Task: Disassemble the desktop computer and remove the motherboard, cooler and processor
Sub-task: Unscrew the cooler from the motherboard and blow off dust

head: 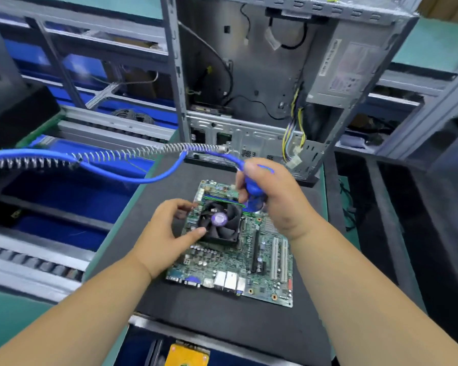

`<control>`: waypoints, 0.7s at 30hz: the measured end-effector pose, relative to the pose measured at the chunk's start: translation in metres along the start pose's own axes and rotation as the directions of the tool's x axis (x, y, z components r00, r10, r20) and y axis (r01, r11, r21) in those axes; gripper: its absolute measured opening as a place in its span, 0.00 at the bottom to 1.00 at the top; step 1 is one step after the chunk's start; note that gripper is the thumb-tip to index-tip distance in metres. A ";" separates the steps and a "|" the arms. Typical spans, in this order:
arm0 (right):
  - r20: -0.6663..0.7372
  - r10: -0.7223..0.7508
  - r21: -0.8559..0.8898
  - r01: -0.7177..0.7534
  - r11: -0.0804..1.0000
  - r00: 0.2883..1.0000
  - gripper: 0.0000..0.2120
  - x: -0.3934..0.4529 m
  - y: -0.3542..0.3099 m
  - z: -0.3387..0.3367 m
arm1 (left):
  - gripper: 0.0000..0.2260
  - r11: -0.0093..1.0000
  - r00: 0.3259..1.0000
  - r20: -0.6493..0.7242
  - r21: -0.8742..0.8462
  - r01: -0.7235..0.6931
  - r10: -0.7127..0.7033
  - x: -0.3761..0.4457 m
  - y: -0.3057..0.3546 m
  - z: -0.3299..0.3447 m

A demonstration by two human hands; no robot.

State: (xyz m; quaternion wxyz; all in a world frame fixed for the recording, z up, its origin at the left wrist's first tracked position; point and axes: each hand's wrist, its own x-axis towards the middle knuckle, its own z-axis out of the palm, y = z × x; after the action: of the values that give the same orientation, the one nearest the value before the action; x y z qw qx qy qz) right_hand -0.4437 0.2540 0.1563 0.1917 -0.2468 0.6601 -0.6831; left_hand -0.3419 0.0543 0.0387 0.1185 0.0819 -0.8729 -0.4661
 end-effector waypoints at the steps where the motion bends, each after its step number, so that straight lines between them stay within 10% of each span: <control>1: 0.008 0.007 0.074 -0.008 0.997 1.000 0.22 0.004 -0.002 0.007 | 0.20 1.000 1.000 -0.012 -0.025 0.008 -0.008 -0.003 -0.002 -0.002; 6: 0.032 -0.042 0.231 0.034 0.972 0.999 0.19 0.024 0.000 0.043 | 0.05 0.997 0.999 0.037 -0.072 0.022 -0.019 -0.002 -0.005 -0.011; 21: 0.031 0.091 0.233 -0.096 0.968 0.995 0.20 0.035 0.044 0.086 | 0.05 0.948 0.984 0.154 -0.291 0.132 -0.090 0.004 -0.019 0.000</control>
State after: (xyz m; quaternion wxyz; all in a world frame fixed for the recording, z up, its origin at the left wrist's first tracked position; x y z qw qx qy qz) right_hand -0.4241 0.1619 0.1159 0.2581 -0.1977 0.5839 -0.7439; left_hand -0.3450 0.0426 0.0229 0.0421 0.0796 -0.7922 -0.6036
